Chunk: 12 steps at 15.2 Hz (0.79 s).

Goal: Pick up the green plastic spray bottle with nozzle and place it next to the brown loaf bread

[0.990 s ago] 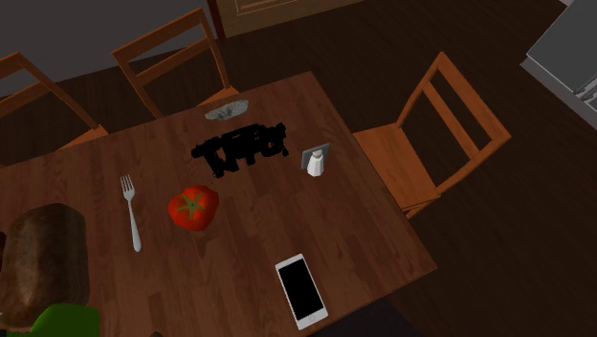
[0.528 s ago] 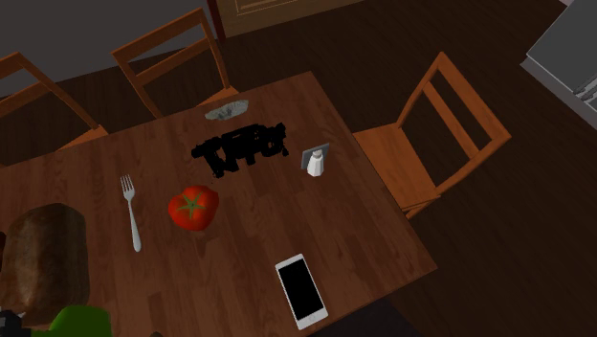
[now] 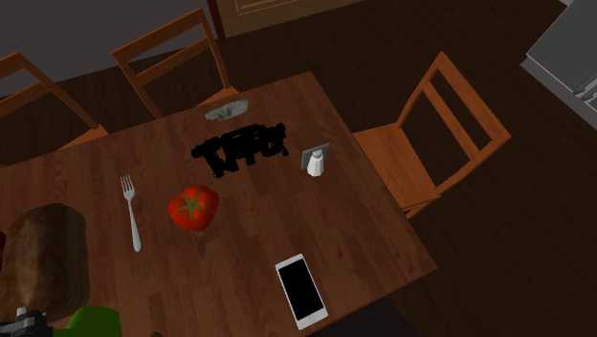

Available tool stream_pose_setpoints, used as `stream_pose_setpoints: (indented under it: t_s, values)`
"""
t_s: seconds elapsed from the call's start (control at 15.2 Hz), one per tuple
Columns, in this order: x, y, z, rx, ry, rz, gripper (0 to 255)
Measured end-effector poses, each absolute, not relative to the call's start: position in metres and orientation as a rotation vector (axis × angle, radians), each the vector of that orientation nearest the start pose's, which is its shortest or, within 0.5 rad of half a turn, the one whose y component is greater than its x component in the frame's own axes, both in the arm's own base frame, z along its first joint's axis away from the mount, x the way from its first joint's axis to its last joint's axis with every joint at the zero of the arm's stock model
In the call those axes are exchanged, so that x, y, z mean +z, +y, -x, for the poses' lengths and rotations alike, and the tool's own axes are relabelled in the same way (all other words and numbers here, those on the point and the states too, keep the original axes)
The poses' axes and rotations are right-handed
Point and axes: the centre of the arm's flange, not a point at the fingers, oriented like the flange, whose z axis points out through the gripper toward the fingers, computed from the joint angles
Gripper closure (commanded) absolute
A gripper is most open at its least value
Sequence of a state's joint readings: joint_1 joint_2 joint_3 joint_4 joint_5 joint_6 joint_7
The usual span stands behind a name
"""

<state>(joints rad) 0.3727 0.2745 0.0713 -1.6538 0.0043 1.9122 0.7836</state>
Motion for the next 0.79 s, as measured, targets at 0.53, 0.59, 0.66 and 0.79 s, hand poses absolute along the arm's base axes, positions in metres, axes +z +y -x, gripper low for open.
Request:
stream_pose_setpoints:
  t_s: [0.53,0.59,0.66,0.79]
  values:
    - [0.435,0.2709,-0.5792,0.04,0.535,3.085,255]
    - [0.435,0.2709,-0.5792,0.04,0.535,3.085,0]
    - [0.4351,0.2709,-0.5792,0.04,0.535,3.085,0]
    - [0.4351,0.2709,-0.5792,0.04,0.535,3.085,0]
